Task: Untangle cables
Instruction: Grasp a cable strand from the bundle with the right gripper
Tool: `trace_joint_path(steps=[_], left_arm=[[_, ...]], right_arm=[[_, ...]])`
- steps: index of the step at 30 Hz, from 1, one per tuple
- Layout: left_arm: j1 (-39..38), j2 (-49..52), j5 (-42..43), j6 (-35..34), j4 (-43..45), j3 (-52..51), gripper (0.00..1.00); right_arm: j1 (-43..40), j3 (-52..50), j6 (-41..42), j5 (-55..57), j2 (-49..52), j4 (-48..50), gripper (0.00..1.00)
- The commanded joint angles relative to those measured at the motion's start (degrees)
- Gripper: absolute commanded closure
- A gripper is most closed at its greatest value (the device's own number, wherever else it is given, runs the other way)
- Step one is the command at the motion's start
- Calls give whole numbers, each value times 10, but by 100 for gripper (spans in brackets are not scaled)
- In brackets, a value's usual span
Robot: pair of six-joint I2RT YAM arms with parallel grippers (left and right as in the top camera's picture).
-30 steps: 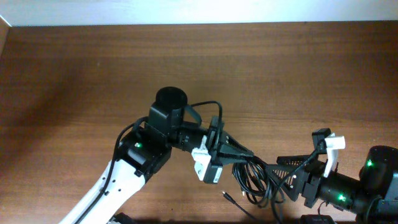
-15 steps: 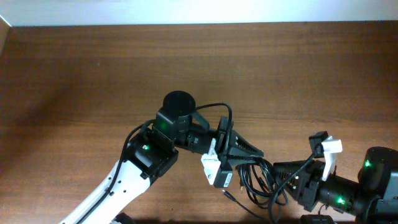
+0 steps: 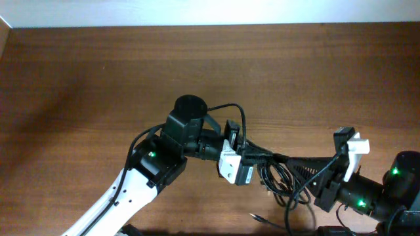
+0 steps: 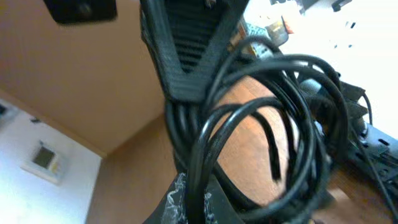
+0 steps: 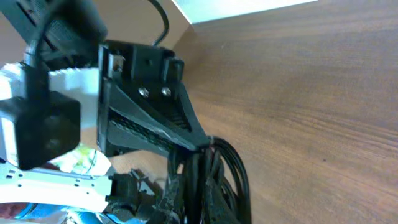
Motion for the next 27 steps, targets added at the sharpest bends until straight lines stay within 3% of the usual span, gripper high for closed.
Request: trace_joint_path(steps=[1,14,27], left_arm=[[-5,1,-40,-10,-29,-1,100],[-6,1,-52,-10,-127,-1,100],[-14,1,-69,-10,-193,-1,100]], right_arm=[[3,10,17,-40,0,30,96],[3,10,118,-43,0,174,96],[2,10,184,60,0,205,96]])
